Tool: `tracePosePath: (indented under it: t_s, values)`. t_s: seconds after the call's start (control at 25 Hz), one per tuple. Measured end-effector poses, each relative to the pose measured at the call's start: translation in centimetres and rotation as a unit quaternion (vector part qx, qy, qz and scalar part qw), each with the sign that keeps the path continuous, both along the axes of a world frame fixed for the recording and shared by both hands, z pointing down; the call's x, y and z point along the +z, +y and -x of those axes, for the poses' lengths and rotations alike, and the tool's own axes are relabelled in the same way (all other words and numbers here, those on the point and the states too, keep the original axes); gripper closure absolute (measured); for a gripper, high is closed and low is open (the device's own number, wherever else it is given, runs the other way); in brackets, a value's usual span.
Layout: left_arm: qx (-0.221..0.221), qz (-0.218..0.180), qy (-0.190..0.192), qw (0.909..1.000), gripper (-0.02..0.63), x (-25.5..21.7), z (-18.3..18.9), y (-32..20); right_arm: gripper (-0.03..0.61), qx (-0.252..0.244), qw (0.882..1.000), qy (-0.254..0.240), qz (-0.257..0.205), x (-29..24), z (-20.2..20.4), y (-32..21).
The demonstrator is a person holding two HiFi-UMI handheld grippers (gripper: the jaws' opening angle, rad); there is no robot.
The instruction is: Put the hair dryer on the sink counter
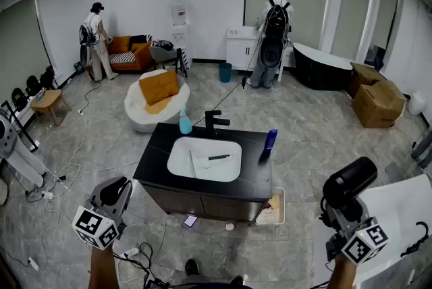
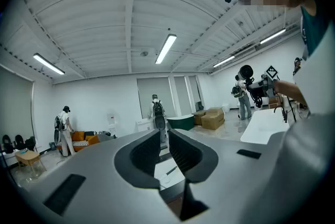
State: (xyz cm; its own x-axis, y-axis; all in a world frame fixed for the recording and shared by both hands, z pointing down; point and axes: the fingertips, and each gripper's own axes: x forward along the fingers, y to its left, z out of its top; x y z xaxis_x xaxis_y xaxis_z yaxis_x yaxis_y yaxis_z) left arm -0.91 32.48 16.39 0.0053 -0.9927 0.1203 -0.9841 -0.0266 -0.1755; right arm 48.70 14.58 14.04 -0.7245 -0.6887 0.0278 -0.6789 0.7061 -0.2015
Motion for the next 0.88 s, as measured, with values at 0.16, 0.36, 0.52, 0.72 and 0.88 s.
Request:
tracePosePath:
  t_s: [0.16, 0.36, 0.52, 0.72, 0.88]
  values:
    - [0.010, -0.003, -0.004, 0.9999, 0.558, -0.3, -0.3, -0.5, 0.324, 0.002, 1.000, -0.002, 0.001, -0.1, 0.1, 0.3]
    - [0.023, -0.003, -0.004, 0.9997, 0.558, -0.3, -0.6, -1.2, 0.324, 0.004, 1.000, -0.003, 0.006, -0.1, 0.1, 0.6]
    - [0.030, -0.002, -0.004, 0.9995, 0.558, -0.6, -0.7, -1.7, 0.324, 0.008, 1.000, -0.008, 0.014, -0.1, 0.2, 0.7]
    - [0.037, -0.002, 0.000, 0.9993, 0.558, 0.0, 0.4, -2.4, 0.322, 0.017, 1.000, -0.013, 0.021, 0.3, 0.7, 0.4]
    - [0.044, -0.003, 0.001, 0.9990, 0.558, 0.1, 1.5, -2.8, 0.322, 0.024, 0.999, -0.020, 0.027, 0.1, 1.6, 0.6]
